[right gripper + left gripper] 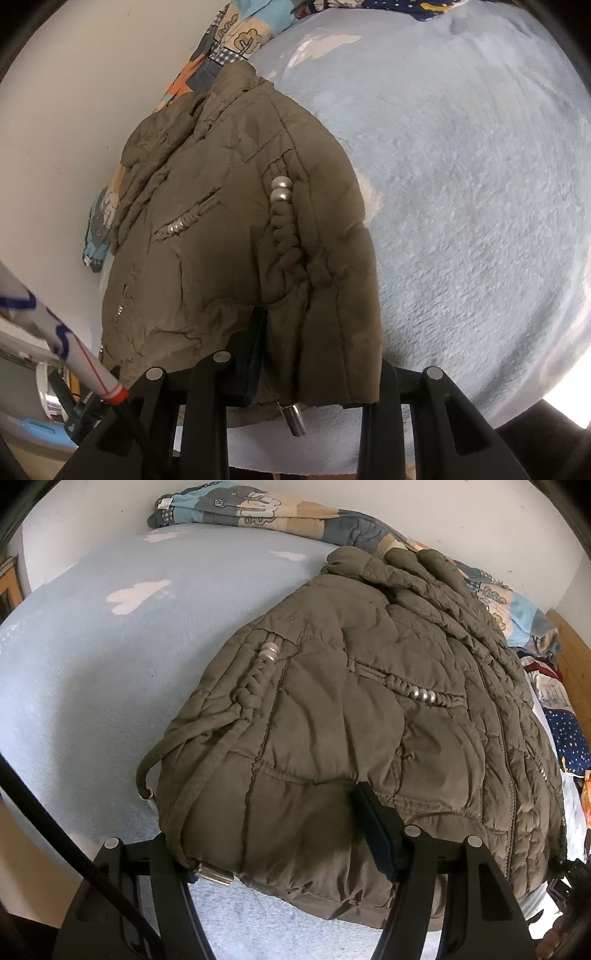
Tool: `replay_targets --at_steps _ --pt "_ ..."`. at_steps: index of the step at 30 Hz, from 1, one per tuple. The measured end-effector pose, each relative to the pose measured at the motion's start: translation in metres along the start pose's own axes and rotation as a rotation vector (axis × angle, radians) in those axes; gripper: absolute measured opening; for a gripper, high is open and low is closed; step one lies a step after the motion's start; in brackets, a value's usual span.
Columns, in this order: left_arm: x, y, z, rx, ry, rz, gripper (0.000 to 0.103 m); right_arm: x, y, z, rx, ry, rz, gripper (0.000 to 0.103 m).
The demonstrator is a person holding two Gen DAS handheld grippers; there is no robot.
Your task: Fold large clothes
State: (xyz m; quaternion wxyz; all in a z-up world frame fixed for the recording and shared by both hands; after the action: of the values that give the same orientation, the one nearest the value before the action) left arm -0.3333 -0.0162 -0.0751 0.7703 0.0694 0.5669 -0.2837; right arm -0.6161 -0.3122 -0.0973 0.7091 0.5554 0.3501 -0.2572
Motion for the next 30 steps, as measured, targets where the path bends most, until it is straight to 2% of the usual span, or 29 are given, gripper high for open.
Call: replay_targets --at_steps 9,11,15,16,18,21,24,30 --pt "-0.001 0.001 0.000 0.005 -0.004 0.006 0.067 -0.010 -0.011 -0.002 0.051 -0.007 0.073 0.036" --pt "0.000 0.002 0.001 0.001 -0.005 0.009 0.069 -0.014 -0.012 -0.002 0.059 -0.026 0.089 0.036" --pt "-0.001 -0.002 0.003 0.029 -0.020 0.038 0.070 -0.012 -0.016 -0.002 0.079 -0.018 0.098 0.037" --pt "-0.002 -0.003 0.004 0.040 -0.024 0.041 0.068 -0.011 -0.016 -0.001 0.081 -0.014 0.097 0.037" --pt "-0.007 -0.005 0.006 0.059 -0.046 0.046 0.053 -0.012 -0.014 0.000 0.068 -0.007 0.082 0.031" --pt "-0.016 -0.009 0.008 0.089 -0.084 0.048 0.039 -0.016 -0.005 0.001 0.015 -0.029 0.035 0.023" --pt "-0.026 -0.017 0.009 0.130 -0.126 0.046 0.031 -0.023 0.002 0.000 -0.024 -0.059 0.015 0.019" --pt "-0.034 -0.026 0.010 0.184 -0.167 0.056 0.025 -0.033 0.014 -0.001 -0.090 -0.102 -0.022 0.017"
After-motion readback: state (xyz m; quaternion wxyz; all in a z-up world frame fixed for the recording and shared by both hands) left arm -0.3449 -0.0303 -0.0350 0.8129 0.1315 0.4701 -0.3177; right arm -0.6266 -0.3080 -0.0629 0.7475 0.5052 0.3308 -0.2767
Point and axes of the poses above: each gripper's, at about its wrist camera, not at the fingertips, and x roughly the way its jaws point, y to its left, z to its top, the point moved 7 cm from there along x, roughly the way its jaws point, and after that the axes turned 13 degrees about y, right-handed, at the moved point
